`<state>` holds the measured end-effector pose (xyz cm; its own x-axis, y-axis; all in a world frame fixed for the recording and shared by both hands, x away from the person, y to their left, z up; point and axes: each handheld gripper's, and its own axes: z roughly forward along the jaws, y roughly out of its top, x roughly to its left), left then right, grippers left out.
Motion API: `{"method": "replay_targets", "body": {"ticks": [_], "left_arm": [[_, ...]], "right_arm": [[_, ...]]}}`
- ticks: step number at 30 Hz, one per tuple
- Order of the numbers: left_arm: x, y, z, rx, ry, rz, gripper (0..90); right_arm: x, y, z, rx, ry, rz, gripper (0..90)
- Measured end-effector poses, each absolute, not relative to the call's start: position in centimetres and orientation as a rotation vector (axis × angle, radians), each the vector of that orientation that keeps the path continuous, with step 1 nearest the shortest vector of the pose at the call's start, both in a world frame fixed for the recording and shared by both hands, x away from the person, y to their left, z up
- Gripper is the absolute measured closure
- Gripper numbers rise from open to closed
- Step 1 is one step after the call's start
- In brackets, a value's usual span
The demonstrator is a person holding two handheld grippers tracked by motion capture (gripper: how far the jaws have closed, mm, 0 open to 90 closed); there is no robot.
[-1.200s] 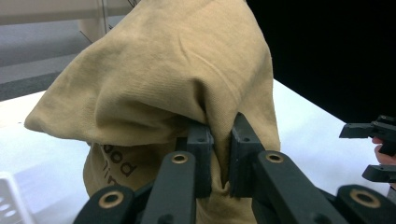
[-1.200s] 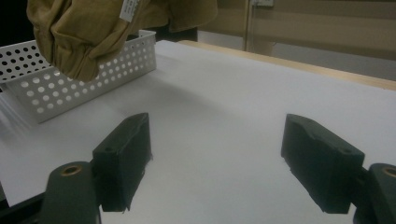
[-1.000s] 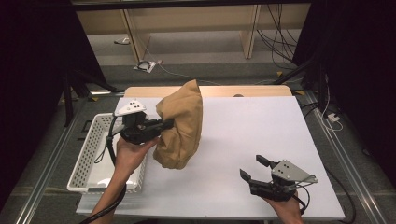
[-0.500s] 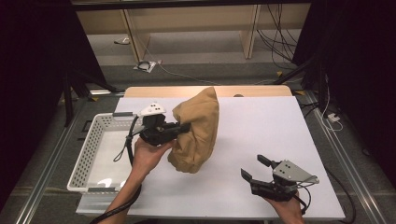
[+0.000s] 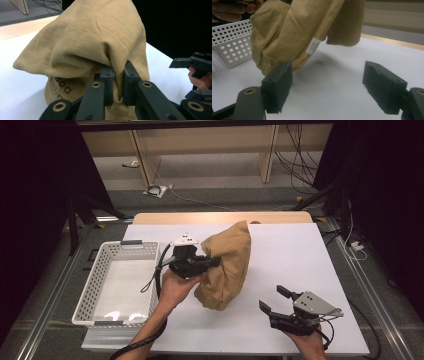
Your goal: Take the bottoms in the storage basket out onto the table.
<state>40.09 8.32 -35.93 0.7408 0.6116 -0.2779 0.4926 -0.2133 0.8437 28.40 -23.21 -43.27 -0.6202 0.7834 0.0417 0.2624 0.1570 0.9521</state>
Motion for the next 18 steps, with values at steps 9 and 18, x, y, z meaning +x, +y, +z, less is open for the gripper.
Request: {"method": "replay_targets", "body": {"ticks": [9, 18], "left_arm": [[40.5, 5.7, -37.5, 1.928, 0.851, 0.092, 81.3], [41.0, 3.4, -39.6, 1.969, 0.863, 0.050, 81.0]], "right_arm": [[28.4, -23.3, -43.2, 0.996, 1.969, 1.470, 25.1], [28.5, -23.4, -43.3, 0.999, 1.965, 1.473, 25.1]]}}
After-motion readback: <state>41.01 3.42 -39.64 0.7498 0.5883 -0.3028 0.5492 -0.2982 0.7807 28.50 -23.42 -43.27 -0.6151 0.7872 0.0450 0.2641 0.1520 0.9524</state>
